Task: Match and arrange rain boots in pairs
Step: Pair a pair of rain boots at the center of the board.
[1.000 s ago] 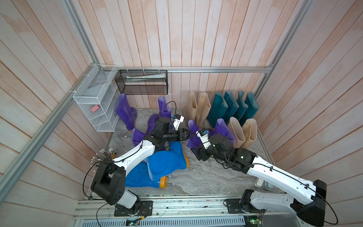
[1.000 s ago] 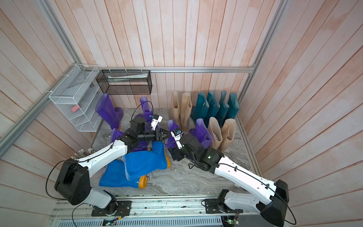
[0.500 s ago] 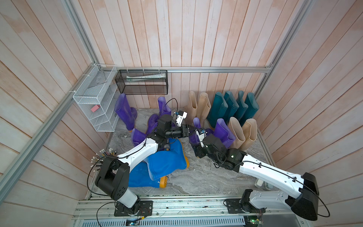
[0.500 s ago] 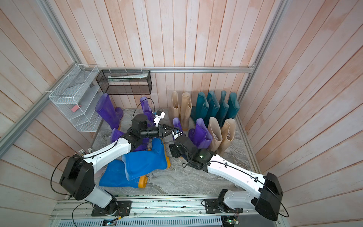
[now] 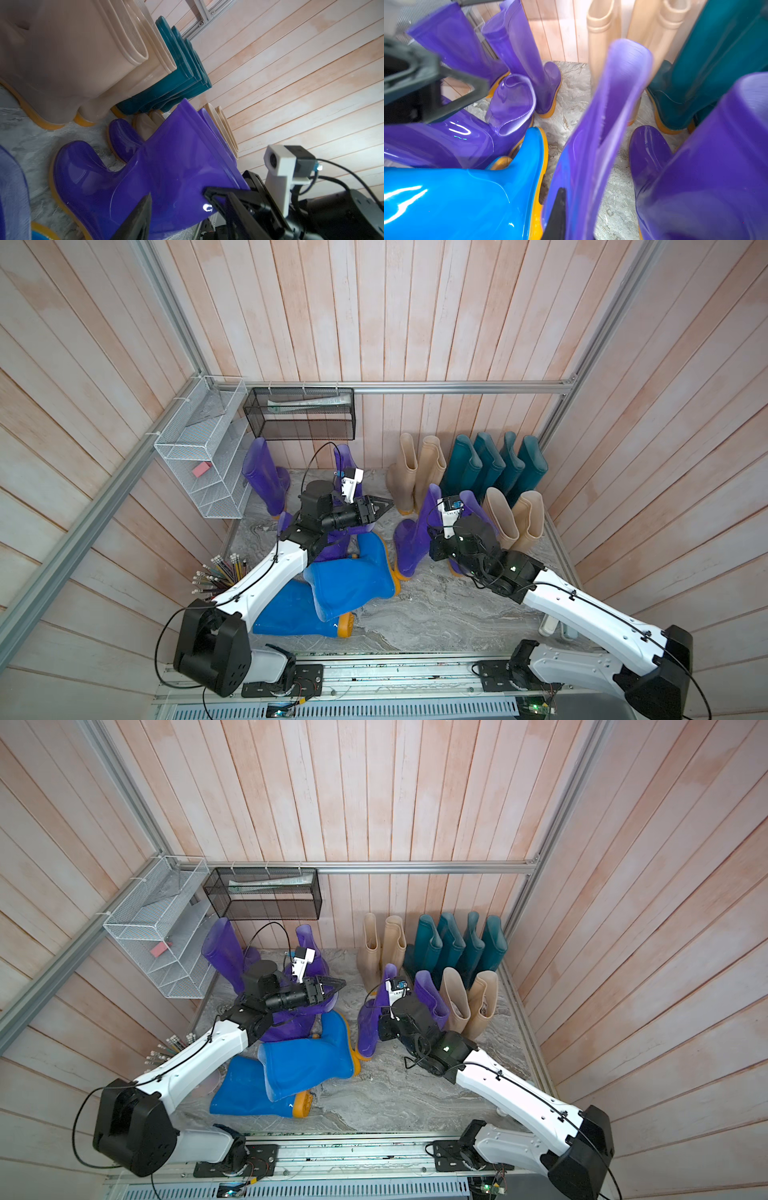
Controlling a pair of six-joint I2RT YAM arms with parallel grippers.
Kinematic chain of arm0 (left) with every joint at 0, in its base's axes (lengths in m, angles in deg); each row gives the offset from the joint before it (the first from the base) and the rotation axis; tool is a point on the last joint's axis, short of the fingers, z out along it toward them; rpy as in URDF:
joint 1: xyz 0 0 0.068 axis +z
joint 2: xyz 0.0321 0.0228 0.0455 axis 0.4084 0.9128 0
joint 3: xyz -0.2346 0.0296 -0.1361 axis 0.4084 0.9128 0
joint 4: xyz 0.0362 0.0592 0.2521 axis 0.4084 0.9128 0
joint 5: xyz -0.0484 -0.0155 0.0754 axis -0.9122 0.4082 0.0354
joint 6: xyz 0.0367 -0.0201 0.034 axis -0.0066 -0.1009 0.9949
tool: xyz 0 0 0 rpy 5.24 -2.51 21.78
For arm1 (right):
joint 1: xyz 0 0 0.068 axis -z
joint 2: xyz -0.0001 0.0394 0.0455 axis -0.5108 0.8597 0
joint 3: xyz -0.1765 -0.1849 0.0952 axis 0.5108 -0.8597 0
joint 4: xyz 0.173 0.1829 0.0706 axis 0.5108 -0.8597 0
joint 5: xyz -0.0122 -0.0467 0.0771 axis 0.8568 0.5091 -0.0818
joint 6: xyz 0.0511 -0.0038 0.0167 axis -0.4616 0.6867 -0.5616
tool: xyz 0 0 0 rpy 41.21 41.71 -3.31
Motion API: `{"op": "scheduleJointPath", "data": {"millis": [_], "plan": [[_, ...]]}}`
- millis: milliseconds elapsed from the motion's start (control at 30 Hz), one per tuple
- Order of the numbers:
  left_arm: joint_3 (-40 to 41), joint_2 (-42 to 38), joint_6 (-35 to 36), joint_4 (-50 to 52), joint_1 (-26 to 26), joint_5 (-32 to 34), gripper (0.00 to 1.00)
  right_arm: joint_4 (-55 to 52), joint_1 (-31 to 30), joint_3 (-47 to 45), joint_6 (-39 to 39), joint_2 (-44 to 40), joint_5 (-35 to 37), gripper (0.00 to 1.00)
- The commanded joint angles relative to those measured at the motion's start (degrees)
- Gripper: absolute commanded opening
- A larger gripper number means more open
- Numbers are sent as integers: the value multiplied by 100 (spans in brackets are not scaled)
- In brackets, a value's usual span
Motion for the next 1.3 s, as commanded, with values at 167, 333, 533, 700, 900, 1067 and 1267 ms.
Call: {"op": "scheduleJointPath", "data": {"millis": [167, 333, 533, 700, 900, 1067, 1267], "plan": [[993, -1101, 829, 1010, -292, 941, 62, 164, 21, -324, -184, -59, -585, 0], [993, -1139, 870, 1027, -365, 964, 62, -309, 19, 132, 373, -225, -5, 0], [821, -913, 823, 834, -458, 812, 62, -933, 23, 504, 870, -135, 12, 0], [809, -841, 821, 773, -492, 803, 62, -1161, 18, 191, 712, -432, -70, 0], [580, -705, 1037, 962, -483, 865, 65, -1326, 9, -76, 456, -580, -357, 31], [552, -468, 948, 830, -490, 700, 65, -1473, 9, 185, 451, -574, -24, 55], [543, -315, 866, 655, -641, 644, 65, -1715, 22, 689, 706, -50, 62, 61]]}}
